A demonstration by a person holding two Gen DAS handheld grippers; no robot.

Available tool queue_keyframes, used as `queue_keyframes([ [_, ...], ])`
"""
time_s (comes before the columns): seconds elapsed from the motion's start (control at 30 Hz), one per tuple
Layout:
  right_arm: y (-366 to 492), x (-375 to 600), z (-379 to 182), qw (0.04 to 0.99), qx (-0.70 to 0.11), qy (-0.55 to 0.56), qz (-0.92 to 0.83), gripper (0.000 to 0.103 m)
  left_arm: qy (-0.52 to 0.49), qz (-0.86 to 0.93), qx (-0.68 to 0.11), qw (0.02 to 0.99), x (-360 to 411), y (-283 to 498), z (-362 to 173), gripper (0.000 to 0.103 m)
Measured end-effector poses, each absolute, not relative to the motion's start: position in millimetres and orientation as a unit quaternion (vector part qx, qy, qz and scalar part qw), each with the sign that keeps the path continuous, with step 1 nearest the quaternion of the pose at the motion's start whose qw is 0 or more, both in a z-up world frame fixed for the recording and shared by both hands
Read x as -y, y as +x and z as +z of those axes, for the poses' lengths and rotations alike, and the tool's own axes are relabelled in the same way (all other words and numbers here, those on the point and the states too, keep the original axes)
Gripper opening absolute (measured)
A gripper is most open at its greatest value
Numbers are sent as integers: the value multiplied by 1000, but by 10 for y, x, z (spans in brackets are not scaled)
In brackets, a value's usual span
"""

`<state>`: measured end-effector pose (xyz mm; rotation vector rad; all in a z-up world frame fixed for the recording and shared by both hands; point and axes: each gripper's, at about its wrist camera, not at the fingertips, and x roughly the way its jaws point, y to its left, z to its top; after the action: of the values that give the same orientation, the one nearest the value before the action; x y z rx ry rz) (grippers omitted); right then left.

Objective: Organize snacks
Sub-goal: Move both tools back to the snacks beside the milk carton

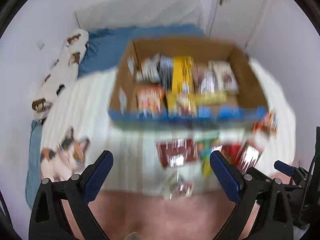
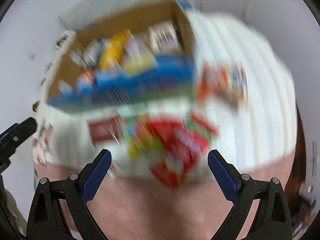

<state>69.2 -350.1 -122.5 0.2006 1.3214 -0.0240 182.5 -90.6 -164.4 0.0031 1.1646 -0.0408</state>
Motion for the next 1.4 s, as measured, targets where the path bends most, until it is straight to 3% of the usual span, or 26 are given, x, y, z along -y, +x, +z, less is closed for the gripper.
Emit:
queue_keyframes([
  [0.17,257,3922,-2040,732,-662,131,-94,99,24,-15,-616,787,999,1567,-2411,99],
  [0.3,189,4031,-2169,738,-646,153,-121,100,49,-11,-636,770,1046,1431,-2734,99],
  [0.6,319,4073,-2350,706,-687,138,-107,103,116,-30,-611,782,1150,1707,-2710,99],
  [0.63,299,4106,-2292,710,-680,149,-107,101,134,-41,-603,785,1198,1768,-2676,99],
  [0.77,219,4196,-2022,732,-645,194,-99,71,200,-82,-582,784,1414,1991,-2603,99],
  [0.9,267,4216,-1817,743,-616,253,-64,71,270,-138,-574,761,1702,2191,-2666,99],
  [1.2,464,3915,-1688,744,-622,246,-2,71,350,-218,-614,673,2083,2499,-3215,99],
  [1.23,495,3881,-1681,745,-623,239,7,71,344,-224,-610,678,2094,2503,-3218,96],
  [1.3,544,3755,-1680,751,-622,221,18,71,327,-224,-613,683,2058,2491,-3235,76],
  [1.4,611,3627,-1615,760,-622,186,36,71,277,-209,-633,692,1913,2484,-3216,64],
])
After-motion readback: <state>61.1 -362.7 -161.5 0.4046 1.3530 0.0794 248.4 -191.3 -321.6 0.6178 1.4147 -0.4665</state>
